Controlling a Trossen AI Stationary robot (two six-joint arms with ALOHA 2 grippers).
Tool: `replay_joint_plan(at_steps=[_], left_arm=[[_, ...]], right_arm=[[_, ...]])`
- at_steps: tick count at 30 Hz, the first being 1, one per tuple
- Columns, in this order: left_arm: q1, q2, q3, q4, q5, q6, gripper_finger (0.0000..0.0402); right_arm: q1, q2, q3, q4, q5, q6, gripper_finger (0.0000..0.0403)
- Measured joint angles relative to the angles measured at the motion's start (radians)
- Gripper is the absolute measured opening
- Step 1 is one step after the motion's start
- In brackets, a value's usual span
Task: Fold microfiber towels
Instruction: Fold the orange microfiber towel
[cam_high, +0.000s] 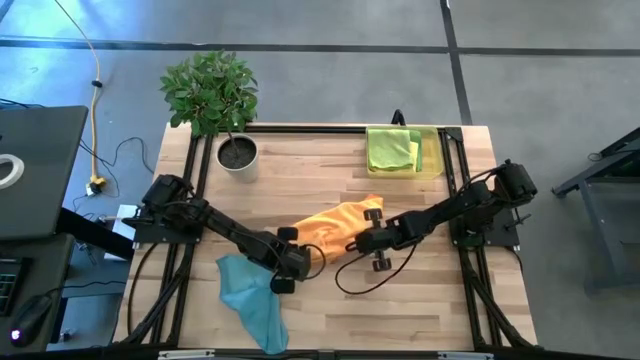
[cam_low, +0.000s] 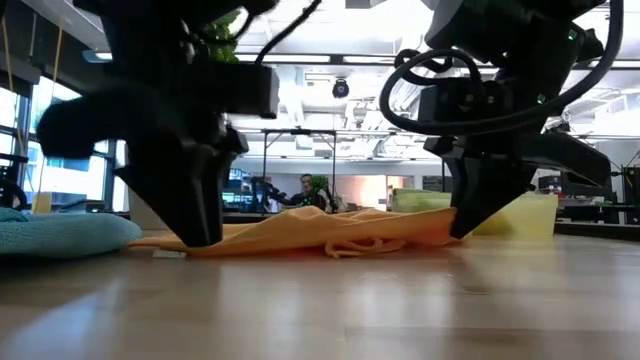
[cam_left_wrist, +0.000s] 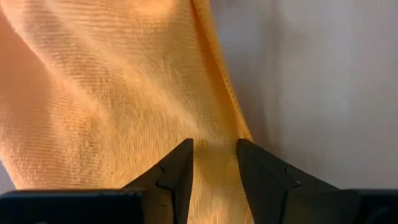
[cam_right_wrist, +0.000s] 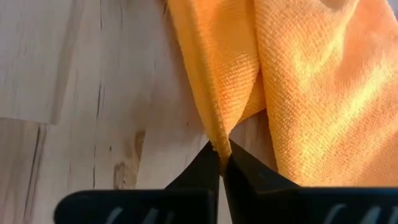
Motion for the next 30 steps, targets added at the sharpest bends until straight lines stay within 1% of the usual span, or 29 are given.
replay_joint_plan(at_steps=[2, 6, 13, 17, 23, 26, 28, 30], left_arm=[[-0.012, 0.000, 0.022, -0.022, 0.008, 0.000, 0.0115], [-0.039, 0.000, 0.044, -0.121, 0.007, 0.000, 0.0115], [-0.055, -0.001, 0.023, -0.117, 0.008, -0.043, 0.0115], [-0.055, -0.004, 0.002, -0.100, 0.043, -0.046, 0.0115], [-0.041, -0.009, -0.046, -0.051, 0.030, -0.050, 0.0114], [-0.035, -0.008, -0.047, -0.049, 0.028, -0.066, 0.0095], [-0.036, -0.007, -0.044, -0.047, 0.024, -0.058, 0.0069], [-0.042, -0.005, -0.032, -0.058, 0.021, -0.045, 0.0034]], right_arm=[[0.000, 0.000, 0.000, -0.002, 0.000, 0.021, 0.0003], [0.000, 0.000, 0.000, -0.009, -0.001, 0.048, 0.0001], [0.000, 0.000, 0.000, -0.008, -0.001, 0.049, 0.0001], [0.000, 0.000, 0.000, -0.008, -0.002, 0.082, 0.0001], [0.000, 0.000, 0.000, 0.000, -0.024, 0.123, 0.0000], [0.001, 0.000, 0.006, -0.001, -0.037, 0.150, 0.0000], [0.004, 0.000, 0.016, -0.008, -0.037, 0.156, 0.0000], [0.012, 0.000, 0.035, -0.029, -0.037, 0.154, 0.0000]])
